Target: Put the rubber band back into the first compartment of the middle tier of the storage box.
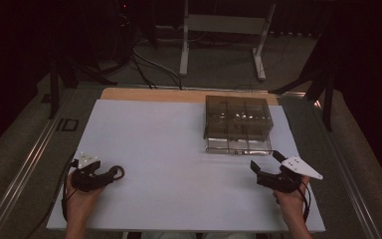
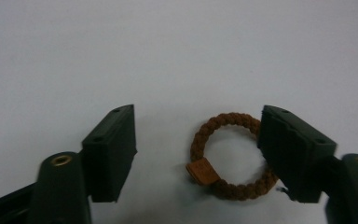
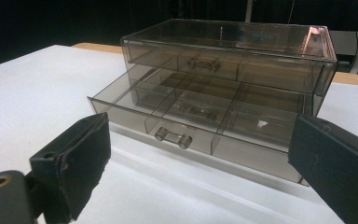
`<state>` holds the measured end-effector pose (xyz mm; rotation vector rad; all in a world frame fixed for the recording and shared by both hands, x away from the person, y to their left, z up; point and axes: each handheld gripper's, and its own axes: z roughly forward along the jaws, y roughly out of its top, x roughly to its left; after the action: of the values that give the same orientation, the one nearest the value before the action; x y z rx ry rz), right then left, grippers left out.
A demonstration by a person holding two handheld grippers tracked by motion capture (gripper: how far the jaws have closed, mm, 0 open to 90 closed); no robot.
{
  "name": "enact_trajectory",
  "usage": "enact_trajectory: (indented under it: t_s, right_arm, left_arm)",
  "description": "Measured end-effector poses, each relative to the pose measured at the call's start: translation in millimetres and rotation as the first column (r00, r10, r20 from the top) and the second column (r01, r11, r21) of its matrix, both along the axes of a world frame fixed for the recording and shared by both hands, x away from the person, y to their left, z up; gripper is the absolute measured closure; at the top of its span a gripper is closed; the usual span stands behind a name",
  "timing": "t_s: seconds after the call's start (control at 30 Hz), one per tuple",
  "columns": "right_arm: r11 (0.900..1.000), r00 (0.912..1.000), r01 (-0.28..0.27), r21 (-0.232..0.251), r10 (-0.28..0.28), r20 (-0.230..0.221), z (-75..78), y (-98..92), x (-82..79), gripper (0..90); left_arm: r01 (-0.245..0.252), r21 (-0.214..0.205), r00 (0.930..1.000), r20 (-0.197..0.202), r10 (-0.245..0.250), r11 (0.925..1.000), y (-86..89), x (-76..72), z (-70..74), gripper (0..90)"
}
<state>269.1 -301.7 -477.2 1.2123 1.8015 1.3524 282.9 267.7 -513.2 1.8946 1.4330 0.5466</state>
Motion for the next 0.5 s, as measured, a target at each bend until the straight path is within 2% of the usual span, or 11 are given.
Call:
enact_trajectory:
  t_s: [0.13, 0.2, 0.33, 0.47, 0.5]
  right_arm:
    - [1.0, 1.0, 0.0, 0.004, 0.0, 0.0, -0.1, -0.5, 0.2, 6.3]
    - [1.0, 1.0, 0.0, 0.005, 0.0, 0.003, 0.0, -0.9, 0.1, 6.3]
    - [1.0, 1.0, 0.0, 0.007, 0.0, 0.002, 0.1, -1.5, 0.1, 6.3]
    - [1.0, 1.0, -0.002, 0.009, 0.002, 0.003, 0.3, -1.9, -0.2, 6.9]
    - [1.0, 1.0, -0.004, 0.009, 0.003, 0.004, 0.3, -1.8, -0.3, 6.9]
  left_arm:
    - [0.015, -0.001, 0.9996, -0.024, -0.015, 0.9999, 0.0, 0.6, -2.3, 38.7]
    - [0.026, -0.002, 0.999, -0.036, -0.026, 0.9997, -0.5, 0.7, -3.4, 45.2]
    - [0.036, 0.008, 0.9976, -0.059, -0.035, 0.9993, -1.2, -0.2, -5.2, 53.4]
    - [0.034, 0.023, 0.9974, -0.064, -0.033, 0.9992, -1.6, -1.2, -4.6, 62.2]
    - [0.035, 0.038, 0.9972, -0.067, -0.032, 0.9987, -2.6, -1.7, -4.4, 63.5]
